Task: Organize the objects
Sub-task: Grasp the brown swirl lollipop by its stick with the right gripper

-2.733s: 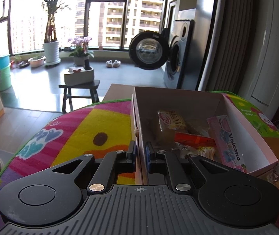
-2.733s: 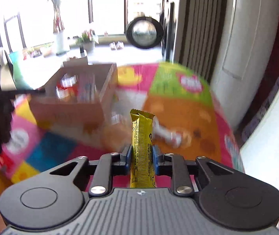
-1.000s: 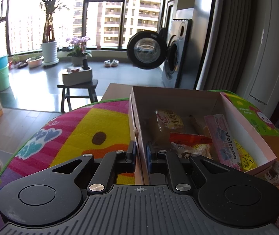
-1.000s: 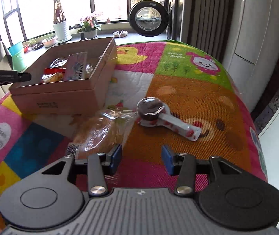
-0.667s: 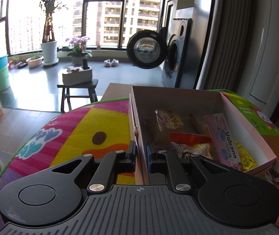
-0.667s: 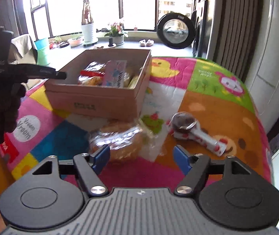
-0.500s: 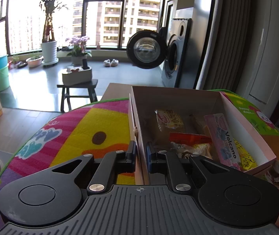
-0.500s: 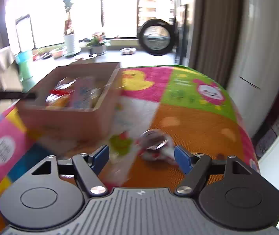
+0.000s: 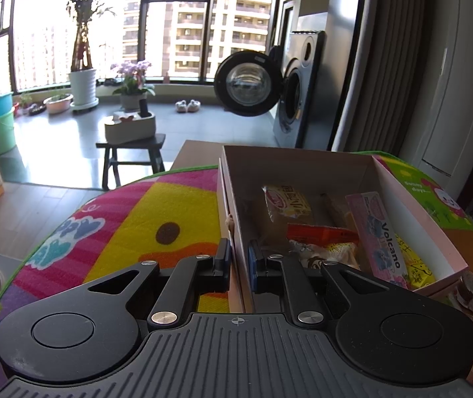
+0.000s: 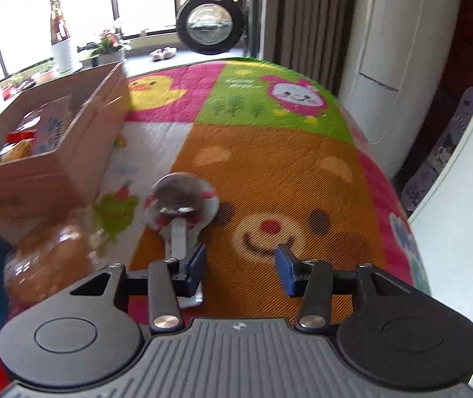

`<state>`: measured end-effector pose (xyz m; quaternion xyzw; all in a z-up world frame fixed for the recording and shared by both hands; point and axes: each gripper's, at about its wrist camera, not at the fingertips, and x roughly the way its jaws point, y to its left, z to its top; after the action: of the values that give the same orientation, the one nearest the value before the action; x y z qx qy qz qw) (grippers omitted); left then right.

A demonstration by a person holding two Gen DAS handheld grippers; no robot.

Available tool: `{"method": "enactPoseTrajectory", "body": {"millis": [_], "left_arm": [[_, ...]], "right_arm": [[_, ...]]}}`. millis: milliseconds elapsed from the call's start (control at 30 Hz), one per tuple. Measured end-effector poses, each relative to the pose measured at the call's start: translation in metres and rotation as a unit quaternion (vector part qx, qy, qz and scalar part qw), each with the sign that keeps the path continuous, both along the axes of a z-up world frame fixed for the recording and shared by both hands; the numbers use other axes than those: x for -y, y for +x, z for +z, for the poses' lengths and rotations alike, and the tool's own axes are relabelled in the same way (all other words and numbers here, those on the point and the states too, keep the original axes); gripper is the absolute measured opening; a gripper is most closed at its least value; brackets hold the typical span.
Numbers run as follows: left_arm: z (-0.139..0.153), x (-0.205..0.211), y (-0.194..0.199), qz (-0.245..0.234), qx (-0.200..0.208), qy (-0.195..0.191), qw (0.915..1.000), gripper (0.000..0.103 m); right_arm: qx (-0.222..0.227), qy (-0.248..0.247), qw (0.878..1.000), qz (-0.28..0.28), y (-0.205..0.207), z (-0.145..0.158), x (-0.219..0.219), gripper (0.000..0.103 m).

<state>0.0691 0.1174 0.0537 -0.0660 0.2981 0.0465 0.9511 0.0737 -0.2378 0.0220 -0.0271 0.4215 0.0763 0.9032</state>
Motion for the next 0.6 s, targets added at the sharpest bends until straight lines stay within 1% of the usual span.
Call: {"method": "enactPoseTrajectory", "body": {"millis": [100,133,167,300,333,467,500,533,600], "left_arm": [[0.000,0.001,0.001,-0.001,0.000,-0.001,1.0000,0.013],[0.000,0.001,0.001,0.000,0.000,-0.001,1.0000,0.013],[0.000,0.001,0.001,0.000,0.000,0.000,1.0000,0.013],[0.000,0.001,0.001,-0.001,0.000,-0.001,1.0000,0.013],[0.000,0.001,0.001,-0.001,0.000,-0.001,1.0000,0.013],[0.001,0.001,0.001,-0.001,-0.001,0.002,1.0000,0.013],[0.001,0.002,0.001,-0.001,-0.001,0.003,1.0000,0.013],[0.001,0.002,0.001,-0.001,-0.001,0.003,1.0000,0.013],[0.001,0.002,0.002,-0.002,-0.002,0.003,1.0000,0.013]], "right_arm": [[-0.007,0.020,0.999,0.035,-0.019,0.008,-0.009,0.049],[-0.004,0.029,0.999,0.036,-0.021,0.012,-0.011,0.053],[0.001,0.035,0.999,0.034,-0.022,0.015,-0.013,0.058],[0.017,0.046,0.999,0.013,-0.006,0.017,-0.019,0.061],[0.018,0.045,0.999,0.009,0.001,0.014,-0.021,0.061],[0.017,0.032,0.999,-0.007,0.030,-0.004,-0.030,0.071],[0.025,0.026,0.999,-0.005,0.034,-0.007,-0.032,0.073],[0.030,0.018,0.999,-0.002,0.036,-0.008,-0.036,0.074],[0.032,0.010,0.999,0.009,0.037,-0.008,-0.042,0.073]]}}
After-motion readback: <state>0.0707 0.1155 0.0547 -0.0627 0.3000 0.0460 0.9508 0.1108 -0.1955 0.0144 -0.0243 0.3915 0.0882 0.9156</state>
